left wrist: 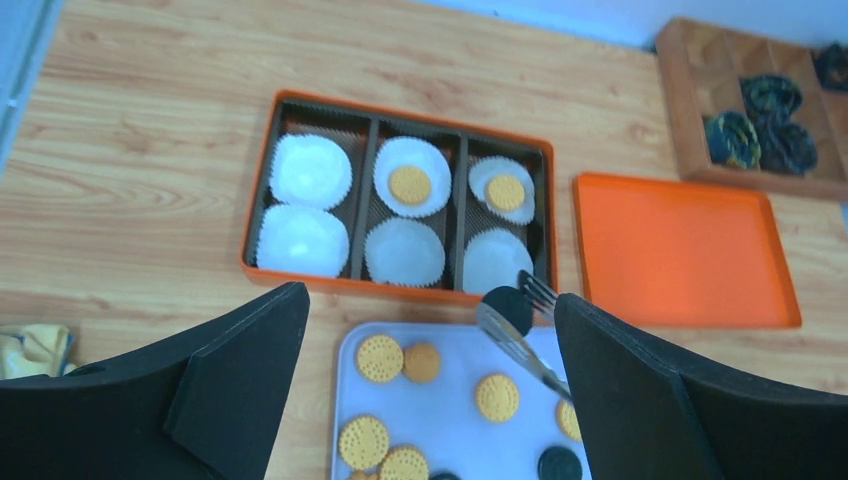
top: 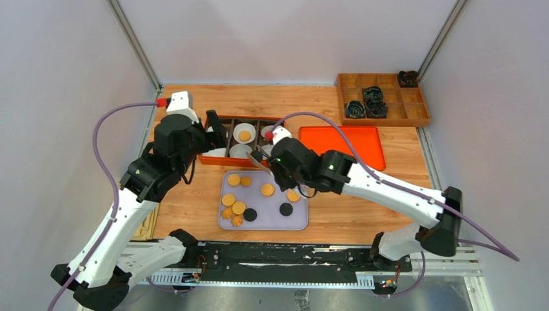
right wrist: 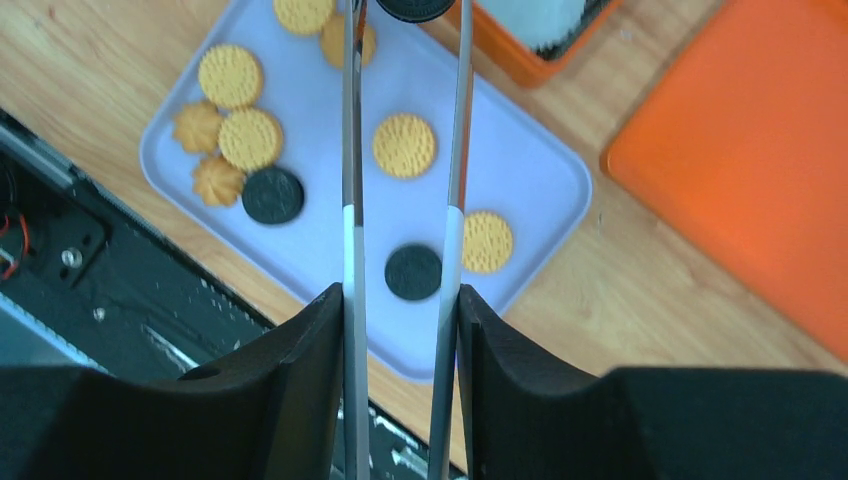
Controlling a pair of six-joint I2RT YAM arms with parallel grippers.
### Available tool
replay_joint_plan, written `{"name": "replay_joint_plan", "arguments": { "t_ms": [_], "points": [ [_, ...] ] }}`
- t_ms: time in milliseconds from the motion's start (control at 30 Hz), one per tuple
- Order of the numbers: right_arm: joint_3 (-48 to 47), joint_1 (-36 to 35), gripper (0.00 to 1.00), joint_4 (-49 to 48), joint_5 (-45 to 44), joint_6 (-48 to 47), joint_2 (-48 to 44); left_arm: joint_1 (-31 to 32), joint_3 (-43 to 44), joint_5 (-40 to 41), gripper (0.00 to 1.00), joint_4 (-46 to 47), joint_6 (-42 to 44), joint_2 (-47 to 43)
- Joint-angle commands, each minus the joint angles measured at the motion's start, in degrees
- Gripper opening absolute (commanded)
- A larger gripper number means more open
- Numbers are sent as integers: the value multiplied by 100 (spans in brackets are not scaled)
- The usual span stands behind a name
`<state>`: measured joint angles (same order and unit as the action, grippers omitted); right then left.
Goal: Pack the cookies
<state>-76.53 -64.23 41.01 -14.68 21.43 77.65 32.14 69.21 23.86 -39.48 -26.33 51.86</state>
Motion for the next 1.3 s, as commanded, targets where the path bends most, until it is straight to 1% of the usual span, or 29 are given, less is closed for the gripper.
{"name": "replay_joint_plan", "arguments": {
  "t_ms": [0, 100, 167, 333, 600, 700, 800, 967, 1167, 1267],
  "points": [
    [-821, 166, 0, -552, -60, -537, 855, -500, 447, 24, 100, -176, 57, 107],
    [-1572, 355, 0, -690, 171, -720, 1541, -998, 577, -411, 100, -192, 25, 155],
    [-2039, 493, 0, -741, 381, -843, 2038, -1178, 602, -567, 100, -194, 45, 181],
    [-3176, 782, 0, -752, 792, -1077, 3169, -1193, 494, -531, 100, -183, 173, 167],
    [-4371, 1034, 0, -665, 1340, -1176, 4293, -1193, 335, -352, 100, -196, 310, 57],
    [-4588, 1076, 0, -648, 1380, -1225, 4536, -1193, 317, -347, 100, -197, 328, 32],
    [-4746, 1115, 0, -666, 1640, -1233, 4743, -1193, 295, -333, 100, -191, 354, -4],
    [-5009, 1142, 0, -664, 1589, -1276, 5038, -1198, 265, -287, 100, -218, 408, -87],
    [-5311, 1256, 2, -619, 1581, -1295, 5371, -1199, 168, -269, 100, -230, 451, -204],
    [-5395, 1294, 5, -611, 1598, -1300, 5487, -1196, 129, -251, 100, -246, 475, -265]
  ]
}}
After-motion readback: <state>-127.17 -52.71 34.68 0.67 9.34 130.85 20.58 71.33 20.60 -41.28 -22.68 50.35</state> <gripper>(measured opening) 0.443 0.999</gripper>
